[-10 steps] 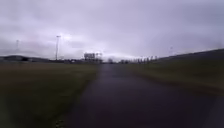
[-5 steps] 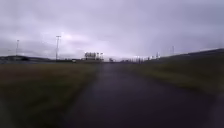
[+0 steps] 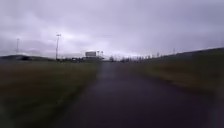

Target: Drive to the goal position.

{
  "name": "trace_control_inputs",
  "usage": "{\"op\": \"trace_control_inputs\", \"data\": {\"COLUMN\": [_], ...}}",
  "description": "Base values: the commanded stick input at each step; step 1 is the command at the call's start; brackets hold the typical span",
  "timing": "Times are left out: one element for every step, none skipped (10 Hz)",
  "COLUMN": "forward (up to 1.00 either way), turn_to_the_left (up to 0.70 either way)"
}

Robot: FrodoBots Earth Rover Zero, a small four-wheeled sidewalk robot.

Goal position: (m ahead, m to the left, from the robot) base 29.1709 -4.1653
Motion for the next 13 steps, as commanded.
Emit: {"op": "trace_control_inputs", "data": {"forward": [1.0, 1.0, 1.0, 1.0, 1.0, 1.0, 1.0, 1.0, 1.0, 1.0, 1.0, 1.0, 1.0], "turn_to_the_left": [0.0, 0.0, 0.0, 0.0, 0.0, 0.0, 0.0, 0.0, 0.0, 0.0, 0.0, 0.0, 0.0]}}
